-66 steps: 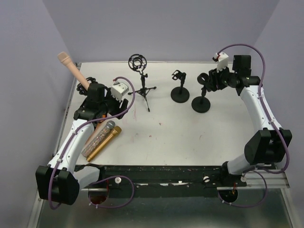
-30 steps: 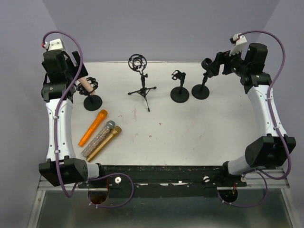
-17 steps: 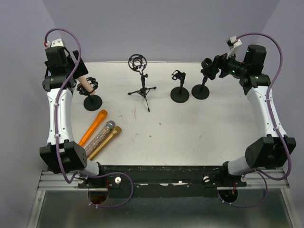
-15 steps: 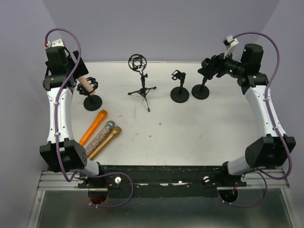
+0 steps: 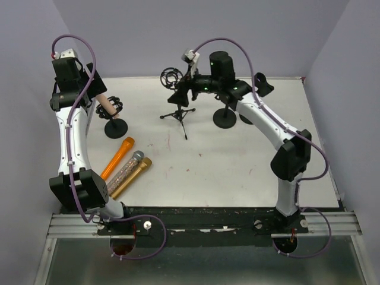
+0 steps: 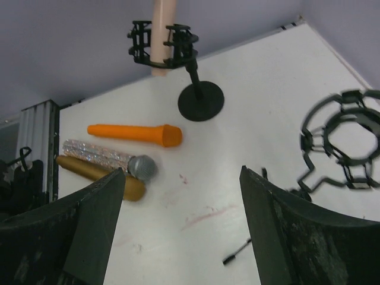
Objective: Remove the microphone from the stand
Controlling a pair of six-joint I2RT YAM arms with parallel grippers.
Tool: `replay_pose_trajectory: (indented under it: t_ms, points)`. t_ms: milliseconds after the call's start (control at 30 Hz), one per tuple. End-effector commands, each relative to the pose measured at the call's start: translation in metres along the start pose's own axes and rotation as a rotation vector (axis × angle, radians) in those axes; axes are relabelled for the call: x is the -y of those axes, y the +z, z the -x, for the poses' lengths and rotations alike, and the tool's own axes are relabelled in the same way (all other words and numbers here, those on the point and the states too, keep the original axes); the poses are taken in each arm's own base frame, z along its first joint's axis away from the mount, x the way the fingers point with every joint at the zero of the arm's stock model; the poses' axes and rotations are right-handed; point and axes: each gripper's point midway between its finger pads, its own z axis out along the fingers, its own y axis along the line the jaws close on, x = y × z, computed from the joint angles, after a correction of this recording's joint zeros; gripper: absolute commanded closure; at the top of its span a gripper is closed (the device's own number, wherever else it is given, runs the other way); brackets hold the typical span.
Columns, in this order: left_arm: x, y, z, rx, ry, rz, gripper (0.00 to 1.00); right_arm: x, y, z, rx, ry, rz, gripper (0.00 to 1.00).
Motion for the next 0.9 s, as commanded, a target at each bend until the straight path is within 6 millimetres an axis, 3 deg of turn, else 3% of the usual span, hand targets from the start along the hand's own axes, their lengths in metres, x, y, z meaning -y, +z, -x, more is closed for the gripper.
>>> replay_pose_trajectory:
  t_ms: [0,200,333,467,600,867]
  points:
    - [0.005,0.001,-0.005,-0.026,-0.029,-0.054,0.11,-0.026,0.062,0.019,0.089,0.025,0.086,0.15]
    - [0.005,0.006,-0.01,-0.04,-0.025,-0.061,0.11,-0.041,0.133,0.005,0.134,0.089,0.162,0.14]
    - [0.004,0.011,-0.01,-0.048,-0.022,-0.072,0.12,-0.049,0.165,0.009,0.224,0.095,0.167,0.09]
    - [0.011,0.013,-0.013,-0.066,-0.019,-0.113,0.15,-0.041,0.186,0.019,0.324,0.16,0.113,0.08]
    - [0.008,0.017,-0.019,-0.086,-0.03,-0.103,0.19,-0.047,0.203,0.012,0.372,0.158,0.111,0.08]
    - [0.007,0.025,-0.029,-0.113,-0.037,-0.111,0.28,-0.042,0.223,-0.021,0.368,0.196,0.067,0.15]
